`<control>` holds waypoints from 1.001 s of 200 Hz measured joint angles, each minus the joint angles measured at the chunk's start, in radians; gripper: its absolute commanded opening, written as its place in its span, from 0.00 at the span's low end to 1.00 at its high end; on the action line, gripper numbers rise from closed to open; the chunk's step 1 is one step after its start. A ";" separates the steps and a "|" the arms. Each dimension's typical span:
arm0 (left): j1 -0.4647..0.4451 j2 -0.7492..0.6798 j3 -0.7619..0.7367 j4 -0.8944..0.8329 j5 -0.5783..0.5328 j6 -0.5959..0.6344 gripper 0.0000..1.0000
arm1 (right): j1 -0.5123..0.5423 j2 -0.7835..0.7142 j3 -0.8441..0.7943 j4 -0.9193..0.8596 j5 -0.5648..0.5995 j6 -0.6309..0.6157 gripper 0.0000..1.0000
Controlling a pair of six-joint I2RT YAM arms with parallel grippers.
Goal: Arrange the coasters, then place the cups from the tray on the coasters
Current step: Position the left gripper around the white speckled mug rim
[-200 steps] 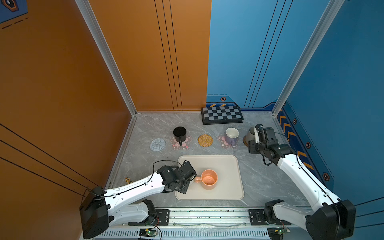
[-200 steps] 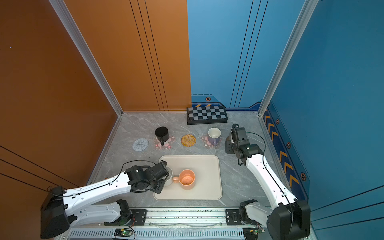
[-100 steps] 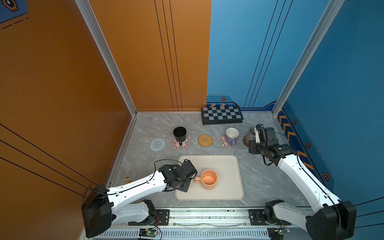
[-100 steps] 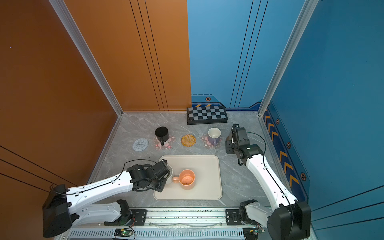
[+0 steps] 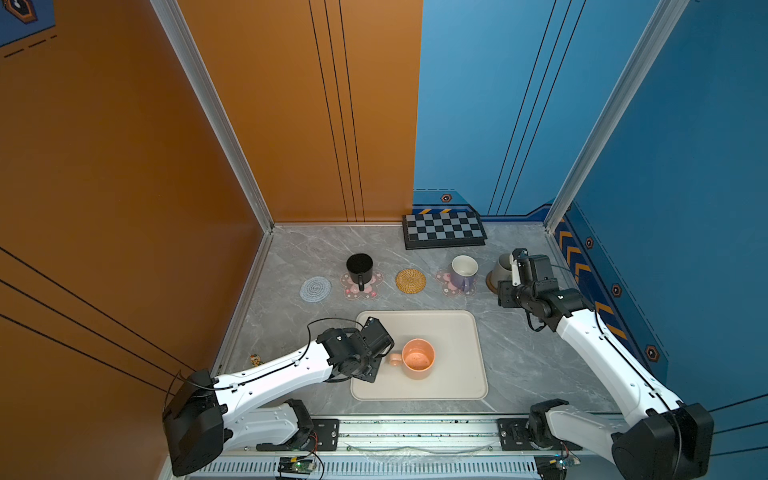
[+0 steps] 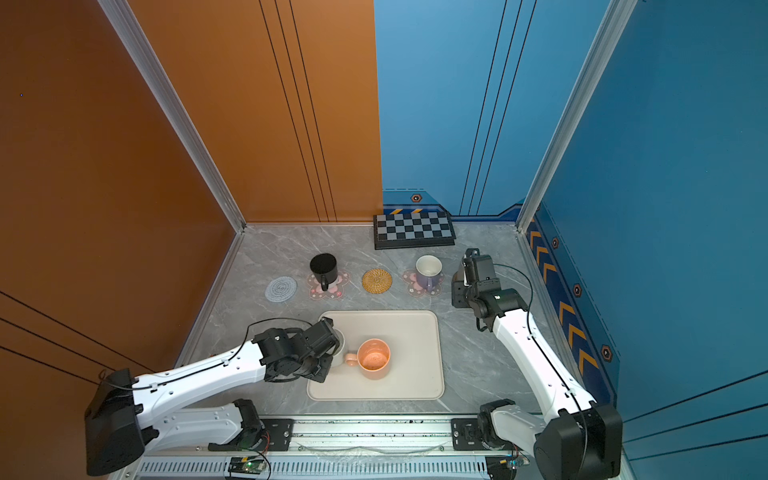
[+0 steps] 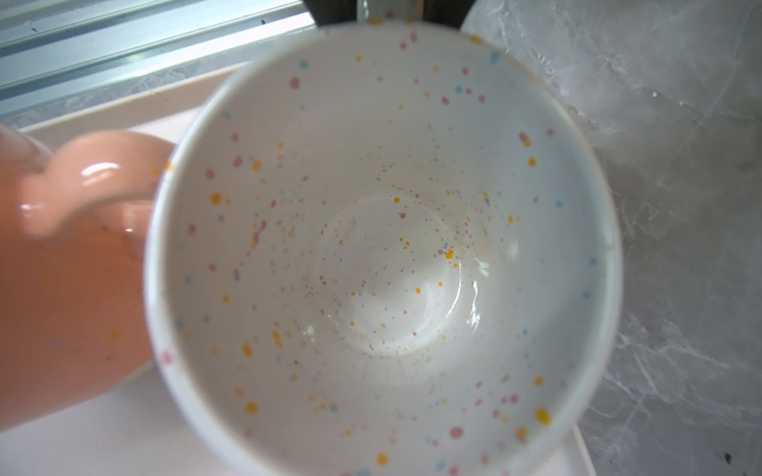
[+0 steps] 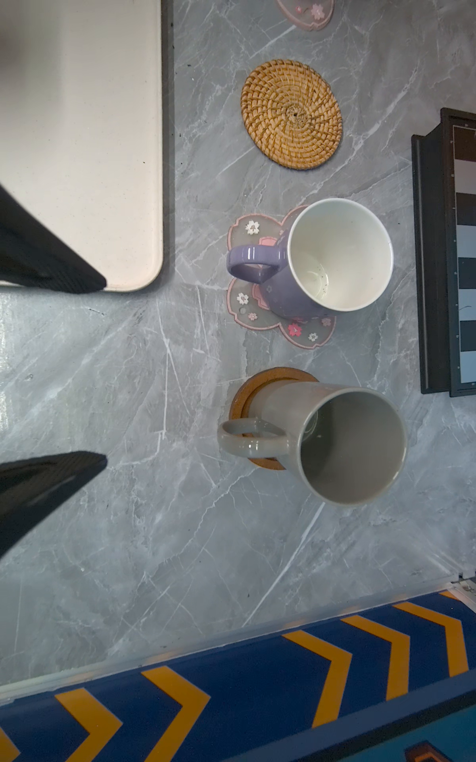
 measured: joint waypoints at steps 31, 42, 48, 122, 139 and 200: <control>0.016 -0.019 0.000 -0.012 -0.003 -0.004 0.00 | -0.005 0.000 0.000 0.000 0.000 0.000 0.63; 0.025 -0.028 0.000 -0.020 -0.003 -0.004 0.00 | -0.005 0.000 0.000 0.000 0.000 0.000 0.63; 0.029 -0.032 0.000 -0.026 -0.003 -0.005 0.00 | -0.005 0.000 0.000 0.000 0.000 0.000 0.63; 0.038 -0.027 0.061 -0.067 -0.003 -0.002 0.00 | -0.006 0.000 0.000 0.000 0.000 0.000 0.63; 0.038 -0.019 0.060 -0.069 -0.002 -0.003 0.00 | -0.006 0.000 -0.001 0.000 0.000 0.000 0.63; 0.013 -0.019 0.008 -0.016 -0.004 -0.031 0.00 | -0.006 -0.003 -0.015 0.002 -0.006 0.001 0.63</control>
